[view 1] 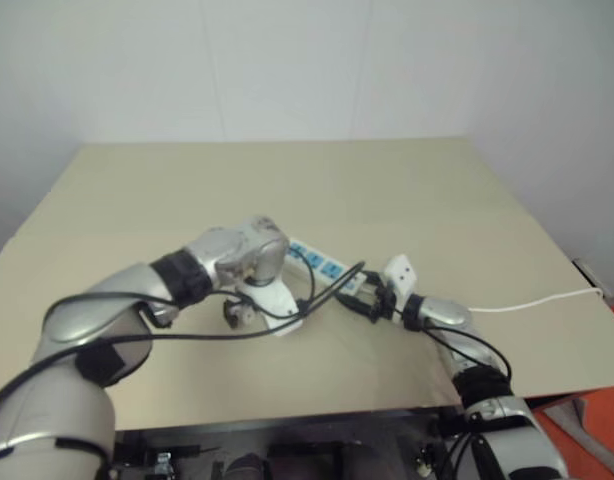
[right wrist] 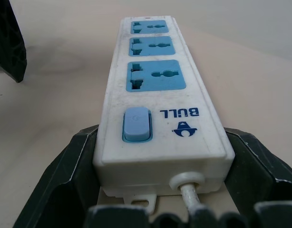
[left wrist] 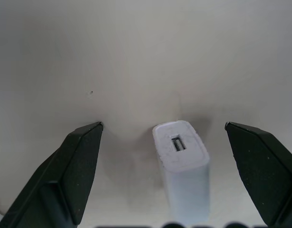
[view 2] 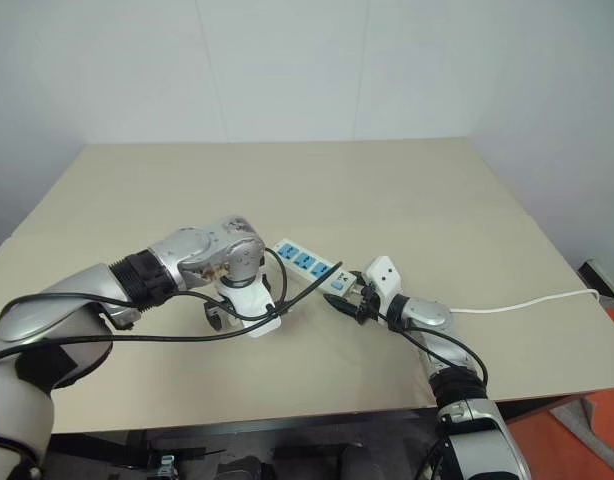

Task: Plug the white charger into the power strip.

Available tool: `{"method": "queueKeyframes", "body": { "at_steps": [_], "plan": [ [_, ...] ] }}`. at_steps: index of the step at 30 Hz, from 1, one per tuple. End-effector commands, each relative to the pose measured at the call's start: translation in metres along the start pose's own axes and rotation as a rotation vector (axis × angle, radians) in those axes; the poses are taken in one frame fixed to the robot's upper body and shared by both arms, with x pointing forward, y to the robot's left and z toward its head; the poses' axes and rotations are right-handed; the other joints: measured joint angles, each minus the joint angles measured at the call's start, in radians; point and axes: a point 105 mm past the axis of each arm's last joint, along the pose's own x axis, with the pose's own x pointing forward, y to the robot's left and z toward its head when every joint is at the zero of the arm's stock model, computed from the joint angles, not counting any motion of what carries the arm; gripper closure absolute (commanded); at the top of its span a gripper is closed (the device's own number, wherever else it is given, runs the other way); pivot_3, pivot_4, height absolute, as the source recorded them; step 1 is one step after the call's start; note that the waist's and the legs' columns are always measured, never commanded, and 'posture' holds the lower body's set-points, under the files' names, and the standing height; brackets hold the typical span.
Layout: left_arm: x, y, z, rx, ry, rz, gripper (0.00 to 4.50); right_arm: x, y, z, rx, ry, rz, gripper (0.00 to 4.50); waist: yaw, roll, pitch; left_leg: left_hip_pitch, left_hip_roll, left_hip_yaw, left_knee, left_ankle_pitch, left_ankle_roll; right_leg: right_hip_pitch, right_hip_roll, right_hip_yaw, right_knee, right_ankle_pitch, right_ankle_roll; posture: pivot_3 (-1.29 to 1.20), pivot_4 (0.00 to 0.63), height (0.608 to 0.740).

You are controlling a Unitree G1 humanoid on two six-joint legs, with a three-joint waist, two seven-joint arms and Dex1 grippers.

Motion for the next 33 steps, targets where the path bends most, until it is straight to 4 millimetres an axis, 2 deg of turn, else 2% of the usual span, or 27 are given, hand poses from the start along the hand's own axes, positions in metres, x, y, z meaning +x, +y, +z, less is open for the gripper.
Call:
{"method": "queueKeyframes", "body": {
  "at_steps": [1, 14, 18, 26, 29, 33],
  "plan": [
    [-0.003, 0.001, 0.0, -0.002, 0.012, 0.026, 0.0, -0.006, 0.002, -0.025, 0.002, 0.109, 0.002, 1.09, 0.001, 0.0, 0.0, 0.0, 0.0, 0.0, 0.0, 0.0, 0.0, 0.0, 0.0, 0.0, 0.0, 0.0, 0.0, 0.0, 0.15, 0.74],
    [0.0, 0.0, -0.003, -0.026, 0.04, 0.061, 0.0, -0.005, 0.002, -0.025, -0.005, 0.117, 0.011, 1.09, 0.002, 0.0, -0.001, 0.003, 0.0, 0.0, 0.0, 0.0, 0.0, 0.003, 0.0, 0.0, 0.001, 0.0, 0.0, 0.0, 0.15, 0.74],
    [0.0, -0.001, -0.003, -0.024, 0.035, 0.059, 0.87, -0.005, 0.002, -0.025, -0.006, 0.117, 0.011, 1.09, 0.001, 0.0, -0.001, 0.003, 0.0, 0.0, 0.0, 0.0, 0.0, 0.003, 0.0, 0.0, 0.001, 0.0, 0.0, 0.0, 0.15, 0.74],
    [0.001, -0.003, -0.003, -0.011, 0.039, 0.053, 3.42, -0.006, 0.001, -0.025, -0.006, 0.114, 0.006, 1.09, 0.001, 0.0, -0.001, 0.003, 0.0, 0.0, 0.0, 0.0, 0.0, 0.003, 0.0, 0.0, 0.0, 0.0, 0.0, 0.0, 0.15, 0.74],
    [-0.004, 0.0, -0.001, -0.007, 0.032, 0.075, 3.47, -0.006, 0.0, -0.025, -0.006, 0.112, 0.006, 1.09, 0.001, 0.0, -0.001, 0.003, 0.0, 0.0, 0.0, 0.0, 0.0, 0.003, 0.0, 0.0, 0.0, 0.0, 0.0, 0.0, 0.15, 0.74],
    [-0.022, 0.012, 0.008, 0.004, -0.013, 0.167, 3.47, -0.006, 0.0, -0.024, -0.008, 0.109, 0.007, 1.09, 0.002, 0.0, -0.001, 0.003, 0.0, 0.0, 0.0, 0.0, 0.0, 0.003, 0.0, -0.001, 0.0, 0.0, 0.0, 0.0, 0.15, 0.74]
  ]
}}
